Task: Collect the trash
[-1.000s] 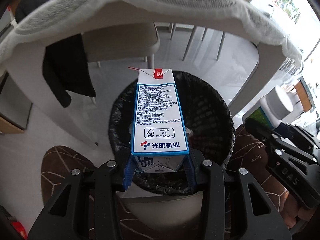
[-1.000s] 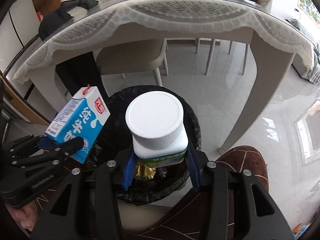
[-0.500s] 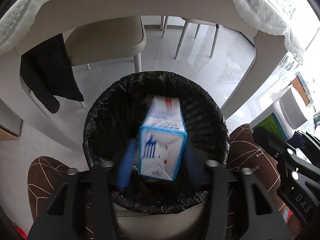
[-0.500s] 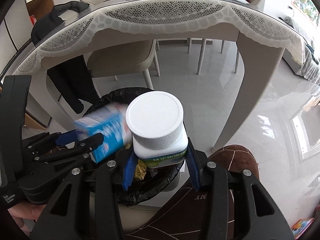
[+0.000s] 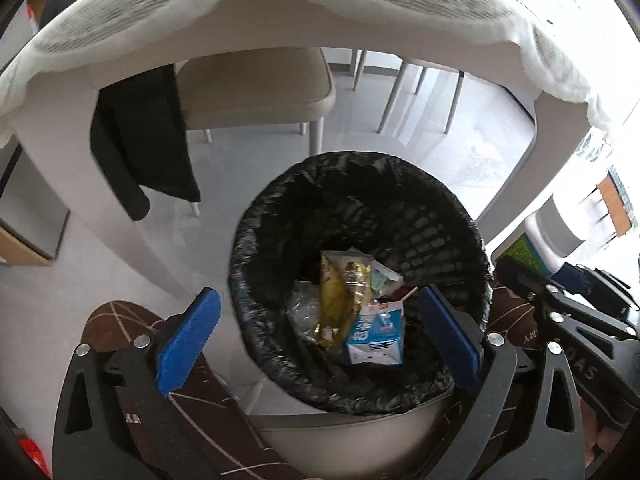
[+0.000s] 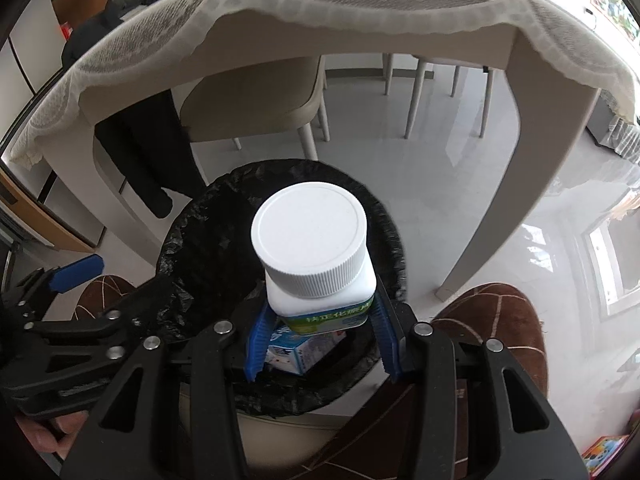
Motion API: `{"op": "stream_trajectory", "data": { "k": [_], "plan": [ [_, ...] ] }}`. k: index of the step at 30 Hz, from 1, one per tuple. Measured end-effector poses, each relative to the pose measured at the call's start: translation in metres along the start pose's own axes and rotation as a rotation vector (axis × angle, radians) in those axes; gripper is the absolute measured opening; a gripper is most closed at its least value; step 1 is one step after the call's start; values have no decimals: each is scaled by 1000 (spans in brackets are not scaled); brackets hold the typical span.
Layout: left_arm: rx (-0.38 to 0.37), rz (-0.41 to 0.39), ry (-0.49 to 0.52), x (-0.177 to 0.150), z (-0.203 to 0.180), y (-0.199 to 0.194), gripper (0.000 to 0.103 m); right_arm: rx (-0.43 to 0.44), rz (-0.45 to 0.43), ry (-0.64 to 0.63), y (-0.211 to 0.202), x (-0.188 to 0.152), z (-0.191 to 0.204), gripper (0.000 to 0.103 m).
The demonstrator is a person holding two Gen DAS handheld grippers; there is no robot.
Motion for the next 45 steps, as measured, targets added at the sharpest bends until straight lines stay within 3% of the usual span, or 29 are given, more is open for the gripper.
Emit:
{"op": "stream_trajectory", "data": {
  "k": [9, 21, 22, 23, 25, 32, 38, 45],
  "plan": [
    [6, -12, -53, 1, 38, -13, 97, 11, 11, -50, 12, 5, 35, 43],
    [38, -21, -56, 6, 57, -16, 97, 40, -6, -67, 13, 20, 58, 43],
    [41, -19, -59, 6, 58, -15, 97, 32, -8, -64, 13, 20, 58, 45],
    [43, -16, -63, 6, 59, -13, 97, 24, -8, -60, 13, 20, 56, 57],
    [46, -9, -63, 5, 59, -11, 97, 15, -24, -52, 11, 21, 53, 67],
    [50, -10, -57, 6, 52, -13, 97, -11, -36, -14, 2, 23, 34, 88],
    [39, -23, -37, 8, 39, -28, 97, -35, -63, -15, -29, 24, 16, 95],
    [34, -65, -24, 17, 23, -77, 97, -40, -119, -2, -87, 32, 4, 95]
  ]
}}
Point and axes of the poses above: each gripper's, at about its wrist camera, not at the fingertips, and y roughly the way its jaws point, z to its left, x to its top, the point moved 7 cm from there along y, roughly the way its jaws point, and after that the axes turned 3 degrees about z, right-handed, at the moved point
